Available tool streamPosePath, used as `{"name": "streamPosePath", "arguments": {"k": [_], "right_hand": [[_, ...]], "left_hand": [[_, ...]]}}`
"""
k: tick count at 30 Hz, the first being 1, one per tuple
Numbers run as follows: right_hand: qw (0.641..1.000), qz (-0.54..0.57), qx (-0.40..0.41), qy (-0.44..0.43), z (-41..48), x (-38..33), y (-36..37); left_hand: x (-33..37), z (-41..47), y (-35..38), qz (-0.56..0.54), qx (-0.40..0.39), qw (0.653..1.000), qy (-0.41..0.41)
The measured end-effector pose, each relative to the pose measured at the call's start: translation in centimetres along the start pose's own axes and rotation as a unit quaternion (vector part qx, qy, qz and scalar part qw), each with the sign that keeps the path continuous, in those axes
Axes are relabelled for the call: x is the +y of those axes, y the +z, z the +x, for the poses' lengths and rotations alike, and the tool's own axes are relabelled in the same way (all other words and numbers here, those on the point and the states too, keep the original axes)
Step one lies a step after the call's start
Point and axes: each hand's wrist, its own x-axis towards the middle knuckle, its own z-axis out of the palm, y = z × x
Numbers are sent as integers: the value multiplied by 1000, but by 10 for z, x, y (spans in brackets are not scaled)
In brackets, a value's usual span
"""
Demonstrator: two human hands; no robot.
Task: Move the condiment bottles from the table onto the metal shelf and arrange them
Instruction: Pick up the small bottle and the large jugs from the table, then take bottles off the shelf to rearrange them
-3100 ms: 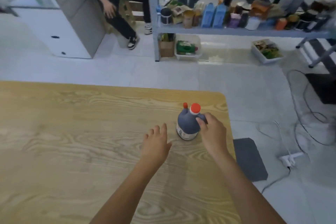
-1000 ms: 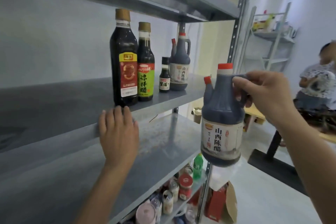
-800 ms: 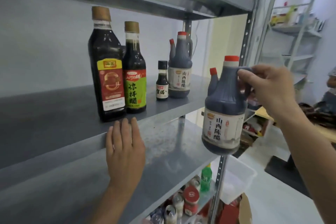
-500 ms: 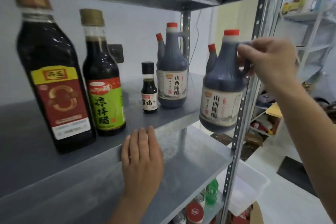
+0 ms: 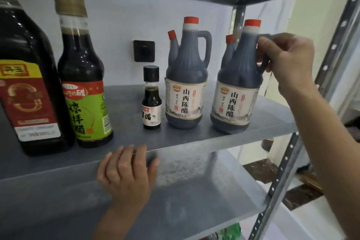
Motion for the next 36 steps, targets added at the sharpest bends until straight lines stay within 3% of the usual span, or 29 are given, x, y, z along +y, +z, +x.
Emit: {"name": "streamPosePath", "arguments": {"k": [8, 16, 20, 22, 24, 26, 28, 32, 36], "right_hand": [[998, 46, -29, -2, 16, 22, 20], [999, -14, -29, 7, 6, 29, 26], [994, -84, 36, 63, -49, 27, 24], [991, -92, 79, 51, -102, 12, 26], [992, -100, 73, 17, -170, -6, 43], [994, -103, -20, -18, -244, -22, 74], [980, -112, -164, -14, -314, -39, 116], [898, -159, -409, 17, -424, -96, 213], [832, -166, -529, -30, -499, -176, 297]], "left_hand": [[1, 3, -7, 7, -39, 999, -8], [-19, 5, -38, -26, -174, 982, 64], [-36, 15, -62, -40, -255, 962, 83], [-51, 15, -79, -50, -274, 959, 60], [-75, 8, -100, -51, -275, 959, 49], [-110, -4, -126, -34, -289, 955, 51], [-154, -19, -157, -1, -324, 945, 49], [-259, -53, -229, 69, -442, 894, -1], [-366, -78, -309, 125, -544, 825, -89]]}}
